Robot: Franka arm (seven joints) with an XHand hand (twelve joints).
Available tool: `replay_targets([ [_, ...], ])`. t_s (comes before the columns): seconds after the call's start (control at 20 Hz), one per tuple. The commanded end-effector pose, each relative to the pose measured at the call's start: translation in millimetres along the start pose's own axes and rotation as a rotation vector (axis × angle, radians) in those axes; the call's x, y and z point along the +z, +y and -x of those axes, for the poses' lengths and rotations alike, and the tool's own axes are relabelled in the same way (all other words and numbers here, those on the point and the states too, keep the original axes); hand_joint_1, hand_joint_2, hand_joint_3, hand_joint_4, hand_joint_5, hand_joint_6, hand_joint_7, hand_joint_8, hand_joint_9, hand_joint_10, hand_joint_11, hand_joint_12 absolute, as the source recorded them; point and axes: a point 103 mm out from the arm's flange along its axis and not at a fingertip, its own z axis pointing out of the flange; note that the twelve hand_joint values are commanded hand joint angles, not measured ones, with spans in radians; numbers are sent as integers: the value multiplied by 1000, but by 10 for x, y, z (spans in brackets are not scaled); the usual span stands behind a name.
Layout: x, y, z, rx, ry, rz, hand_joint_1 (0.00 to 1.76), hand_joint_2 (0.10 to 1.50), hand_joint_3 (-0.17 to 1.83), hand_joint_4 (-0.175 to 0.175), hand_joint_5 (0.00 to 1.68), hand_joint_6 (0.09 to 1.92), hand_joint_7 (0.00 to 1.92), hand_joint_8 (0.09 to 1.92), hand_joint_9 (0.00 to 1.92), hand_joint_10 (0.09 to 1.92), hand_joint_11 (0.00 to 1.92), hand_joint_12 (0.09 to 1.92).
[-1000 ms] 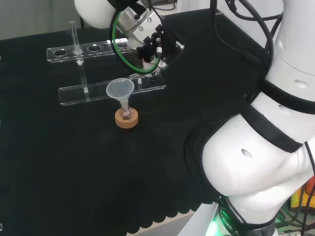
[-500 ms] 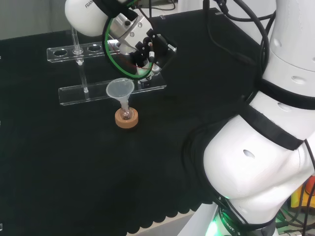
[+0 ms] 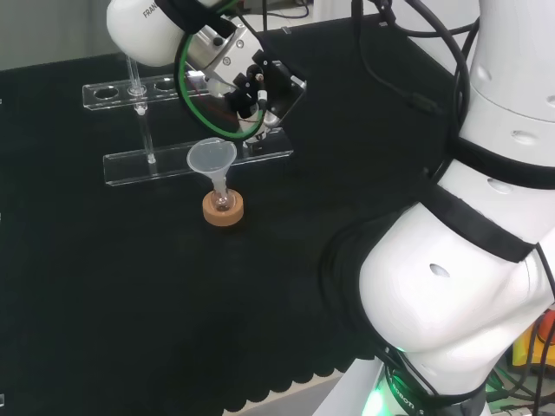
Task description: Pour all the NaCl from the weighing funnel into the round-bottom flask.
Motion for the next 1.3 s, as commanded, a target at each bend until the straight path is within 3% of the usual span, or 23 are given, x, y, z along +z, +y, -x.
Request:
replay_targets([
  [0.05, -29, 4, -29, -1, -23, -4, 1286, 993, 61, -175, 1164, 705, 1205, 670, 1391, 137, 1024, 929],
  [1.3, -130, 3, -122, 7, -101, -18, 1286, 999, 52, -175, 1162, 708, 1203, 673, 1394, 129, 1027, 924],
])
